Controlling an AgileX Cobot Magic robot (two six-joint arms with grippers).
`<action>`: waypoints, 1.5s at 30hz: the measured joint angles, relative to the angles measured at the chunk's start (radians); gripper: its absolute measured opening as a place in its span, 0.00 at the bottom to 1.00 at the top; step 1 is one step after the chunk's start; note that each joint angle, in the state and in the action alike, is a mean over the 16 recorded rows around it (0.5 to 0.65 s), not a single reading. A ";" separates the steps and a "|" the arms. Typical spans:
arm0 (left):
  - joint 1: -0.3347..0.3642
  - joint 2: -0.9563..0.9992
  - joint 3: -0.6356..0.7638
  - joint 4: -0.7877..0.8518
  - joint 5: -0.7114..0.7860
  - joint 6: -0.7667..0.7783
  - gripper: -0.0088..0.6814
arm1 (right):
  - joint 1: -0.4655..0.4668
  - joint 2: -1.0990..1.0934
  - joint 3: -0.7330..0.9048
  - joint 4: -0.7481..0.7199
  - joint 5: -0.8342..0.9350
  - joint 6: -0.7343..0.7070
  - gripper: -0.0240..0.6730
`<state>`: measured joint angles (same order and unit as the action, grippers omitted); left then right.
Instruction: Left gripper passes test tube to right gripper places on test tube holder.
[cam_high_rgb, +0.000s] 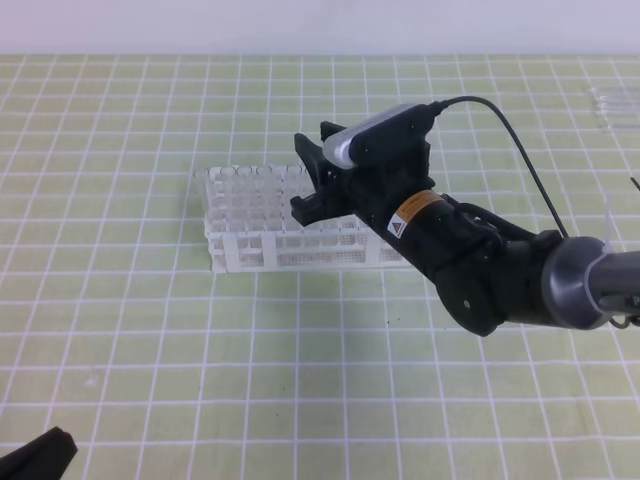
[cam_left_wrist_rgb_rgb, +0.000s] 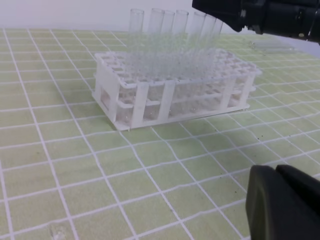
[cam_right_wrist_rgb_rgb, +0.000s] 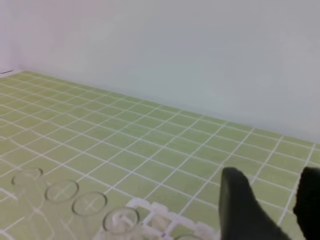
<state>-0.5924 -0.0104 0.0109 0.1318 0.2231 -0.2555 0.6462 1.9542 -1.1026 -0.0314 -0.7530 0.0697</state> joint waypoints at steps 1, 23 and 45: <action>0.000 0.000 0.000 0.000 0.000 0.000 0.01 | 0.000 -0.004 0.000 -0.003 0.007 0.000 0.07; 0.000 -0.001 0.002 0.000 -0.002 0.000 0.01 | 0.001 -0.546 0.151 -0.115 0.341 0.018 0.04; 0.000 0.000 0.000 0.000 0.000 0.000 0.01 | -0.006 -0.946 0.488 -0.088 0.385 0.067 0.03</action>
<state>-0.5924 -0.0101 0.0109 0.1318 0.2231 -0.2555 0.6401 1.0080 -0.6143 -0.1194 -0.3684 0.1371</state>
